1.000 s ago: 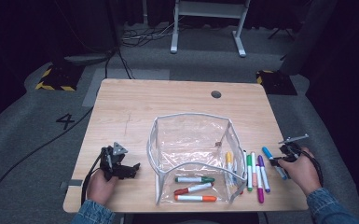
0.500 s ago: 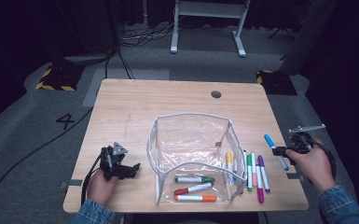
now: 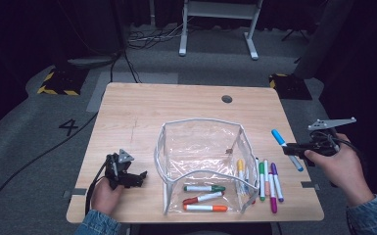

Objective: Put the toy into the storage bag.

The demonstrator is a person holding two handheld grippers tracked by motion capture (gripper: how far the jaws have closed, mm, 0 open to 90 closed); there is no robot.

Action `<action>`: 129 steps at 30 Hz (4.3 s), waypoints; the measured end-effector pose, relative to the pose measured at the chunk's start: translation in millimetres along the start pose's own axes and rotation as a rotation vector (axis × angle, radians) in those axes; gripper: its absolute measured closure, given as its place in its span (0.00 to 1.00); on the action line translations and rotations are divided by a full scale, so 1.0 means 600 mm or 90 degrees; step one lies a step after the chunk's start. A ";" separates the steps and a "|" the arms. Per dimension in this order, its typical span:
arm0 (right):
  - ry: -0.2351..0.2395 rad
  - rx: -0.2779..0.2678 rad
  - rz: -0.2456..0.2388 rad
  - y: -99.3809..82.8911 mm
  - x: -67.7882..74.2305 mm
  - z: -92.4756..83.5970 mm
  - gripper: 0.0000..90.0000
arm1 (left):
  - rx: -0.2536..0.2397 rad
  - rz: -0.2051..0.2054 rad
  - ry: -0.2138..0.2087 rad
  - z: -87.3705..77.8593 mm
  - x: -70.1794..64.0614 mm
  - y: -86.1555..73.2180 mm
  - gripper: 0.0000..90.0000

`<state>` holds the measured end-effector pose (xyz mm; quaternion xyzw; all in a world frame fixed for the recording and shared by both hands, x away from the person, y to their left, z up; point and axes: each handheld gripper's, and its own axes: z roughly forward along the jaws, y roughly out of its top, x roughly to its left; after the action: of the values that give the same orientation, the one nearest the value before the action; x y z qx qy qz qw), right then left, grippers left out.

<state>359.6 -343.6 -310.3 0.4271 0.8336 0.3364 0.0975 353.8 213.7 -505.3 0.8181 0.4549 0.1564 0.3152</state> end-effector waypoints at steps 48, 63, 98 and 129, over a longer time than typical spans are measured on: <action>0.185 0.102 -0.283 0.157 0.252 0.094 0.85 | 0.000 0.000 0.000 0.000 0.000 0.000 0.00; 0.212 0.203 -0.302 0.150 0.265 0.185 0.85 | 0.000 0.000 0.000 0.000 0.000 0.000 0.00; 0.255 0.319 -0.335 0.155 0.303 0.284 0.85 | 0.000 0.000 0.000 0.000 0.000 0.000 0.00; 0.279 0.467 -0.356 0.107 0.290 0.360 0.85 | 0.000 0.000 -0.001 0.000 0.000 0.000 0.00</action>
<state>391.1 -78.8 -410.0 0.1134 0.9802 0.0644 -0.1493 353.8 213.8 -505.3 0.8183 0.4545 0.1559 0.3154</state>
